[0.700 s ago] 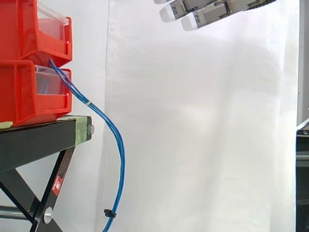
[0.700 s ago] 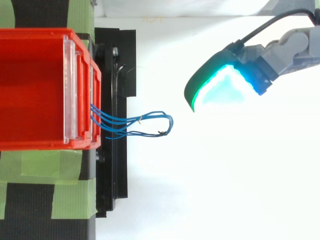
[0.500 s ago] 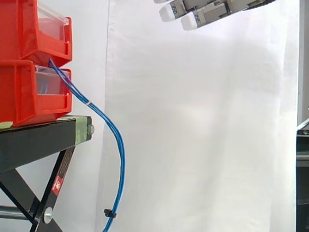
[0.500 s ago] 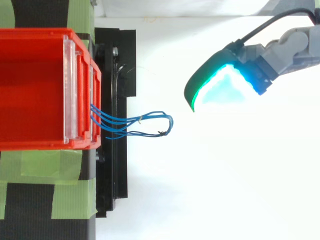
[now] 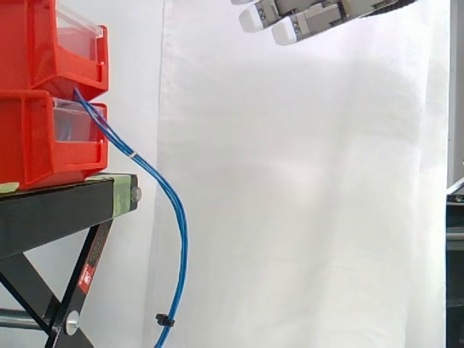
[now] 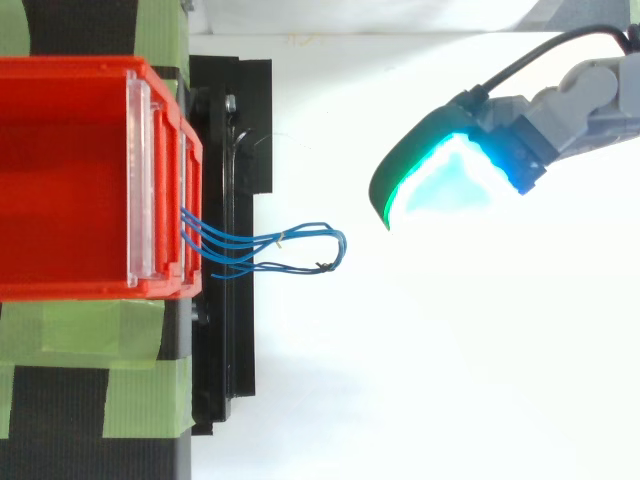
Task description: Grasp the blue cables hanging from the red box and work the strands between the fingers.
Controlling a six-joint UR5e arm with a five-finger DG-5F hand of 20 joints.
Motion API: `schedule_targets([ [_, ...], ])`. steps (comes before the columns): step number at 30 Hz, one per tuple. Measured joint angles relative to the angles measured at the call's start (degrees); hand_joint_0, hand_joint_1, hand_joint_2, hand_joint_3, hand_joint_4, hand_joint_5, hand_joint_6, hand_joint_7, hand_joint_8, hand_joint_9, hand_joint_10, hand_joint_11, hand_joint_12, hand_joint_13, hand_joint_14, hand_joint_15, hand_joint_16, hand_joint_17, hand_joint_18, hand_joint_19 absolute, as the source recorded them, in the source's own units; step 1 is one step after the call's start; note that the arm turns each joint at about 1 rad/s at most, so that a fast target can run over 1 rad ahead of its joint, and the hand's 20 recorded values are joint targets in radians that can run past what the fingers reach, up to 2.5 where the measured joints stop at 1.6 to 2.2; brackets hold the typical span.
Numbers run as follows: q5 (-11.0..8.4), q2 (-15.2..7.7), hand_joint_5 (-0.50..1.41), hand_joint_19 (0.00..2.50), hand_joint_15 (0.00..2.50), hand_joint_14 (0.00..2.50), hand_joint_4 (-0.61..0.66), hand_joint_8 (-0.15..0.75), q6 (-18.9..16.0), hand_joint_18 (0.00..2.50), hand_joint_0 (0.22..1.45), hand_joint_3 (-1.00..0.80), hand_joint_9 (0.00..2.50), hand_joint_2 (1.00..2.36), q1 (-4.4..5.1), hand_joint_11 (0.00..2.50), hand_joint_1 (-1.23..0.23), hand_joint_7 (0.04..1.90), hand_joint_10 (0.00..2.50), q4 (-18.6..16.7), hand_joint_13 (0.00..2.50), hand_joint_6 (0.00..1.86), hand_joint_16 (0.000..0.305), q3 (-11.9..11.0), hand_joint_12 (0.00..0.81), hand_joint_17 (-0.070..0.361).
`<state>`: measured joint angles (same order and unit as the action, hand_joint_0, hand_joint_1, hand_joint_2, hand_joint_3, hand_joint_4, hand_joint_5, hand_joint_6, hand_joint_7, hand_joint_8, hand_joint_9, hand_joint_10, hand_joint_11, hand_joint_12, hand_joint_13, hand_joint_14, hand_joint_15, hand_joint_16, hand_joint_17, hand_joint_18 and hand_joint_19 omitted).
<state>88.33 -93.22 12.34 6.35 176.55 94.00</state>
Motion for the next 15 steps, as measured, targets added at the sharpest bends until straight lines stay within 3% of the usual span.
schedule_targets([
  [15,-0.07,-0.04,-0.48,0.19,0.19,0.0,0.14,0.285,0.62,0.0,0.6,-1.0,0.0,1.0,-0.01,0.03,-0.26,0.68,0.0,1.32,0.0,0.01,0.07,0.06,0.36,0.158],
])
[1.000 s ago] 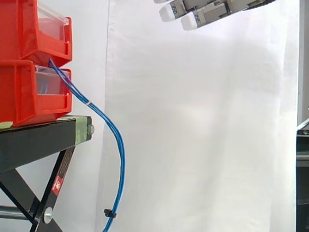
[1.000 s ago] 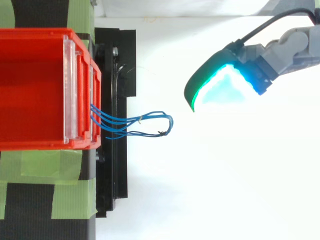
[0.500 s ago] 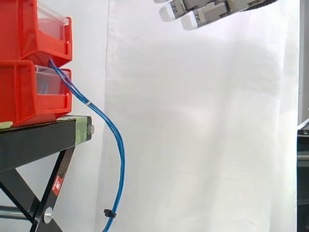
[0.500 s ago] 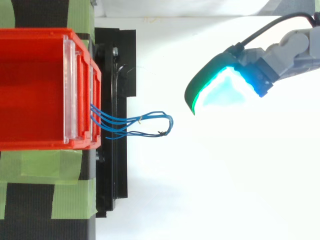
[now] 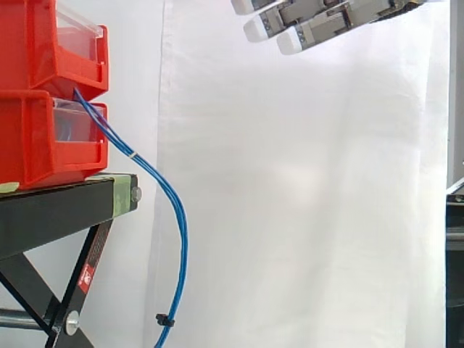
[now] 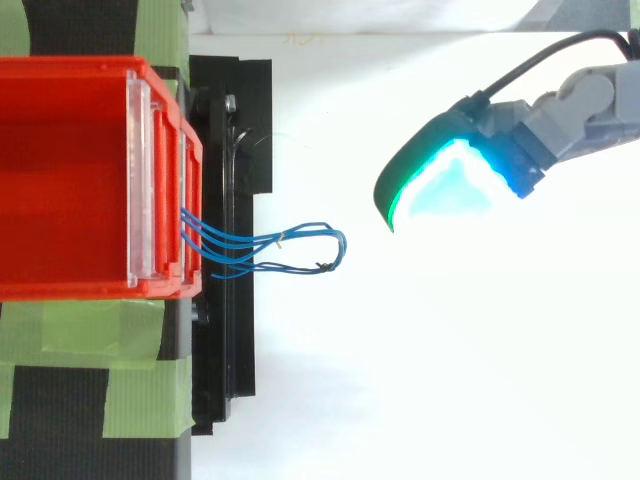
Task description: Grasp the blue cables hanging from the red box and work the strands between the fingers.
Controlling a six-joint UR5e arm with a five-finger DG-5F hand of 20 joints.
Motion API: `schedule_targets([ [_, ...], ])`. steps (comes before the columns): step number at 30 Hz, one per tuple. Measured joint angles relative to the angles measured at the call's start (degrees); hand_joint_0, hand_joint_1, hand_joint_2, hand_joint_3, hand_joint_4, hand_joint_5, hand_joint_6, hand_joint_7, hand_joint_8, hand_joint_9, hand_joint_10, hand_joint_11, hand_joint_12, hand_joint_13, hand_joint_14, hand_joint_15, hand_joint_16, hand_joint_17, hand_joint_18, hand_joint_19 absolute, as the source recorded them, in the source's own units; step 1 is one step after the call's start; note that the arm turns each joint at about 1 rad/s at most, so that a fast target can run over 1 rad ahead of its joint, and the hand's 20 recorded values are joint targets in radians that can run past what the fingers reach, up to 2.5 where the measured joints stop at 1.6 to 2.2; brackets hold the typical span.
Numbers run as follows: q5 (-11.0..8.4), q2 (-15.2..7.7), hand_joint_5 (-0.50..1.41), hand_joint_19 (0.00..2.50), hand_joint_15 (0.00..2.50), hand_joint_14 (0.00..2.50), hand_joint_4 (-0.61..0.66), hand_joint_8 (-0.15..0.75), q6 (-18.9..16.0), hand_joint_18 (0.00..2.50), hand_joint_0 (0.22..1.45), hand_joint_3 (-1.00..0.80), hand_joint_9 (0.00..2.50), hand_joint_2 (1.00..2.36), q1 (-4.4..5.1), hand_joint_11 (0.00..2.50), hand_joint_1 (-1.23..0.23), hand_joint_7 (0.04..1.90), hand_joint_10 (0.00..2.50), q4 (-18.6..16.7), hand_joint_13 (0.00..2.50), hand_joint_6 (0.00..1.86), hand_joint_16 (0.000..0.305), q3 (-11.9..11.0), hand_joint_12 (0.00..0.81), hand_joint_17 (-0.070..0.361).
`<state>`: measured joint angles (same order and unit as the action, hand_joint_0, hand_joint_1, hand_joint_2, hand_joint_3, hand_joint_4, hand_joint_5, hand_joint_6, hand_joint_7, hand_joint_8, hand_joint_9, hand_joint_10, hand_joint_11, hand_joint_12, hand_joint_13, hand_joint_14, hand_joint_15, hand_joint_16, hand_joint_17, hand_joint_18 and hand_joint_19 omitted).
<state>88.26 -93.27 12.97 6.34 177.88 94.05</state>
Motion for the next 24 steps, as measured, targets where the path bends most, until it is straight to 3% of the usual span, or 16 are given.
schedule_targets([
  [3,-0.23,0.0,-0.48,0.19,0.19,0.0,0.14,0.288,0.37,0.0,0.6,-1.0,0.0,1.0,0.01,0.03,-0.26,0.68,0.0,0.33,0.0,0.01,0.07,0.55,0.36,0.158],
  [9,-1.77,0.01,-0.48,0.19,0.19,0.0,0.14,0.288,-0.02,0.0,0.6,-1.0,0.0,1.0,-0.01,0.04,-0.26,0.68,0.0,-0.64,0.0,0.01,0.07,3.77,0.359,0.157],
  [18,-7.45,-0.05,-0.47,0.2,0.19,0.0,0.15,0.287,-2.01,0.0,0.6,-1.0,0.0,1.0,0.31,0.05,-0.27,0.68,0.0,-10.84,0.0,0.01,0.069,12.52,0.359,0.156],
  [24,-12.9,-1.52,-0.47,0.19,0.19,0.0,0.15,0.289,-2.29,0.0,0.6,-1.0,0.0,1.0,1.14,0.05,-0.27,0.68,0.0,-19.09,0.0,0.01,0.069,17.12,0.359,0.156],
])
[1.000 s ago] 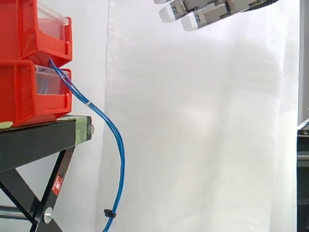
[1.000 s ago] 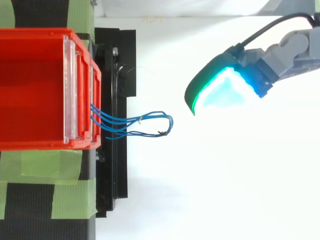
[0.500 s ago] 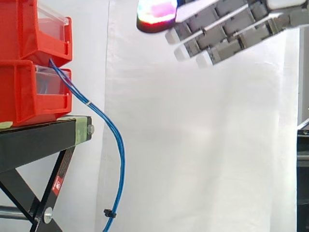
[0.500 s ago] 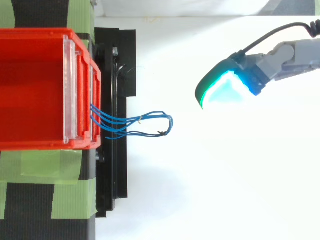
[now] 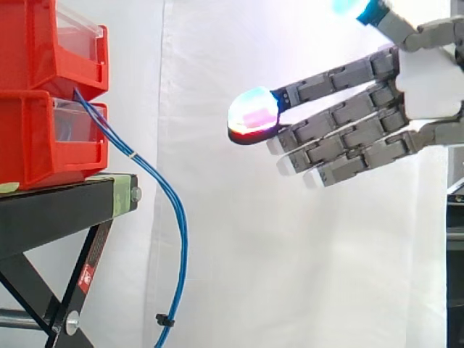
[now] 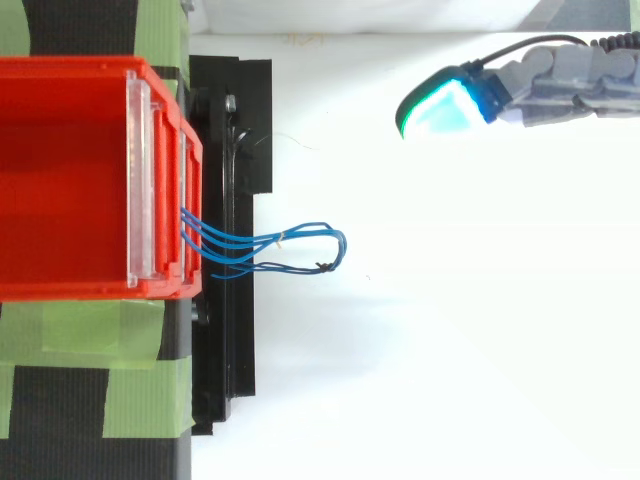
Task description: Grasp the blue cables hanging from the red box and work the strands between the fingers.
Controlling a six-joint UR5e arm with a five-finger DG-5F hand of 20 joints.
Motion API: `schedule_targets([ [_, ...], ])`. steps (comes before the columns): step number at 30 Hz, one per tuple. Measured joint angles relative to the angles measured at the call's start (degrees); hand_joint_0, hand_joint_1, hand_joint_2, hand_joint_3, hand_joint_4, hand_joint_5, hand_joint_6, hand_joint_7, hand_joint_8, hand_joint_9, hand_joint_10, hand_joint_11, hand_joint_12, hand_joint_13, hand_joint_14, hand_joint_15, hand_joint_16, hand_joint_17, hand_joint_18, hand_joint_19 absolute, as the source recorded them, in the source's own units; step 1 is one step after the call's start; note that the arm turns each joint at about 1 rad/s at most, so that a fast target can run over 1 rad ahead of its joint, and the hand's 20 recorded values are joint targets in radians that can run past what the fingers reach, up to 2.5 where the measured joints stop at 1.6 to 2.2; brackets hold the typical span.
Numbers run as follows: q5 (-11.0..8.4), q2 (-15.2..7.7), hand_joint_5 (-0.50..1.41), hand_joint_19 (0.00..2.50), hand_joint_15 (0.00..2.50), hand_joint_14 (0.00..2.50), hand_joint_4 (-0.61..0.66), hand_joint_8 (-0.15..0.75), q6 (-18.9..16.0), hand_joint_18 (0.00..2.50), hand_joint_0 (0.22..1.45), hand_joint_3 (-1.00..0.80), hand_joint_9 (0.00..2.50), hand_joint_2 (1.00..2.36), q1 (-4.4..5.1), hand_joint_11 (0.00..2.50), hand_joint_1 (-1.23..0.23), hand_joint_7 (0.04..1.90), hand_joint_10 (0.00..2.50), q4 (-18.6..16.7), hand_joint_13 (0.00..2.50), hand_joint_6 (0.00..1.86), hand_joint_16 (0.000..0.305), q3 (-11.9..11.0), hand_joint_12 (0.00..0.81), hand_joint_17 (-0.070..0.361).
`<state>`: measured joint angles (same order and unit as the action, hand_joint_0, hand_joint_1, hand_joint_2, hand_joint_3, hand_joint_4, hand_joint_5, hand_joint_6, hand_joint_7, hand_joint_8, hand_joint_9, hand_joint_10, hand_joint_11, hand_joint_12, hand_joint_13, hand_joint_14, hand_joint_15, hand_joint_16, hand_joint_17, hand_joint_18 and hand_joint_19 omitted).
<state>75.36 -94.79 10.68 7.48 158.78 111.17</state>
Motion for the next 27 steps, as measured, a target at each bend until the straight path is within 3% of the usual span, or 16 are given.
schedule_targets([
  [4,-1.85,-2.51,-0.47,0.19,0.19,0.0,0.15,0.289,-0.21,0.0,0.6,-1.0,0.0,1.0,0.83,0.06,-0.27,0.68,0.0,-2.48,0.0,0.01,0.069,0.69,0.36,0.156],
  [10,-2.4,-7.73,-0.47,0.2,0.19,0.0,0.15,0.292,-2.63,0.0,0.6,-1.0,0.0,1.0,1.66,0.07,-0.27,0.69,0.0,-6.02,0.0,0.01,0.069,0.8,0.359,0.156],
  [15,-2.8,-10.4,-0.47,0.2,0.2,0.0,0.15,0.292,-3.94,0.0,0.61,-1.0,0.0,1.0,2.06,0.06,-0.27,0.69,0.0,-9.83,0.0,0.01,0.069,0.82,0.359,0.156],
  [21,-6.06,-13.16,-0.46,0.21,0.2,0.0,0.15,0.293,-3.47,0.0,0.61,-1.0,0.0,1.0,3.07,0.08,-0.27,0.69,0.0,-14.96,0.0,0.01,0.069,0.84,0.359,0.155],
  [27,-8.53,-17.97,-0.46,0.22,0.2,0.0,0.15,0.293,-3.33,0.0,0.61,-1.0,0.0,1.0,4.8,0.1,-0.27,0.69,0.0,-22.26,0.0,0.01,0.069,0.63,0.359,0.155],
])
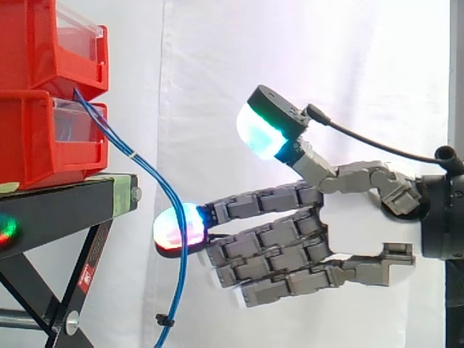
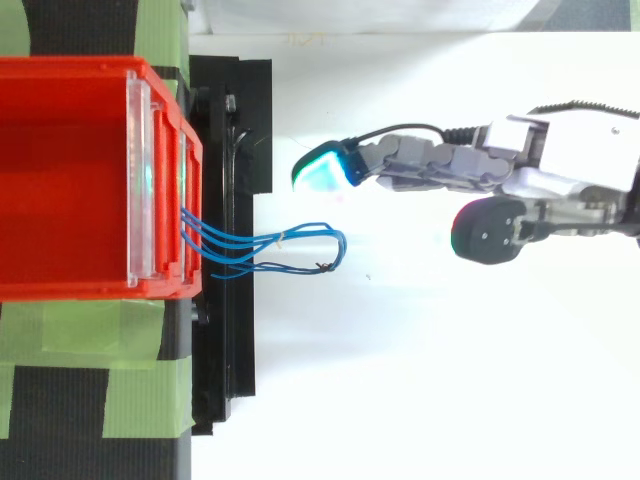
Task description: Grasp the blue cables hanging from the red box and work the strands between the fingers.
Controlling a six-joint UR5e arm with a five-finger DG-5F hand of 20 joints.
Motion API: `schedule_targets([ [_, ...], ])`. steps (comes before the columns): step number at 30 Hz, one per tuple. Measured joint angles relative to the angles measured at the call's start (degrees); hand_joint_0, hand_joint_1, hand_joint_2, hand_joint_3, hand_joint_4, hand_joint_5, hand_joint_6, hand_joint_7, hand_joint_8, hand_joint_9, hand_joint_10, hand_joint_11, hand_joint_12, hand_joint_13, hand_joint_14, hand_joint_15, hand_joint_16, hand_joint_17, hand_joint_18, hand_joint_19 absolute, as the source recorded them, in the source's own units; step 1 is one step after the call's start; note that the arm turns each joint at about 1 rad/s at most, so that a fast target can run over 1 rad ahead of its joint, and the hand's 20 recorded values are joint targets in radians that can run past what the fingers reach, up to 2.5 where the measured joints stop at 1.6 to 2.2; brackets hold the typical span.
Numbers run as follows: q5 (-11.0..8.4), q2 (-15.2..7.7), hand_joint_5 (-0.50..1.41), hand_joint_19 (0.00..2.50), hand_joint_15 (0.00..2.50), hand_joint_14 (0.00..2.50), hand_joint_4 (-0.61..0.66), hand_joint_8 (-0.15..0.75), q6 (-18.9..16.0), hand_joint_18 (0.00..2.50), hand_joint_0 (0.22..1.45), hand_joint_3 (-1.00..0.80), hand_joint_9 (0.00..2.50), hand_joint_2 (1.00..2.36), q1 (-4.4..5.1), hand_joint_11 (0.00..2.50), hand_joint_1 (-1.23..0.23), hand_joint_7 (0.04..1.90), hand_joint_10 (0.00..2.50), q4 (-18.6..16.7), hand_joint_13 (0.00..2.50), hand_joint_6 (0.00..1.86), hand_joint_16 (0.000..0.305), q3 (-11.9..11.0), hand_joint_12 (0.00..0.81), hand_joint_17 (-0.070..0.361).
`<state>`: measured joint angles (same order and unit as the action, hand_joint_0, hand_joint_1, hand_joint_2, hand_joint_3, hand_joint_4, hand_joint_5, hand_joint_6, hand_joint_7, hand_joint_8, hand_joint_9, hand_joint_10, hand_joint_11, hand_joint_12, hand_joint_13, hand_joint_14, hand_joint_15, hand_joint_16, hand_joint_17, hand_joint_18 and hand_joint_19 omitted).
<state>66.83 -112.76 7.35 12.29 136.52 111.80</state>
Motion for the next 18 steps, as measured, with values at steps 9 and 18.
schedule_targets([
  [9,-4.97,-1.44,-0.44,0.23,0.2,0.0,0.16,0.308,3.78,0.0,0.62,-1.0,0.0,1.0,2.78,0.12,-0.28,0.69,0.0,-5.45,0.0,0.01,0.068,-0.08,0.359,0.153],
  [18,-8.03,-3.58,-0.42,0.24,0.2,0.0,0.17,0.314,3.81,0.0,0.62,-1.0,0.03,1.0,4.95,0.16,-0.29,0.69,0.0,-8.59,0.0,0.01,0.067,-0.29,0.361,0.151],
])
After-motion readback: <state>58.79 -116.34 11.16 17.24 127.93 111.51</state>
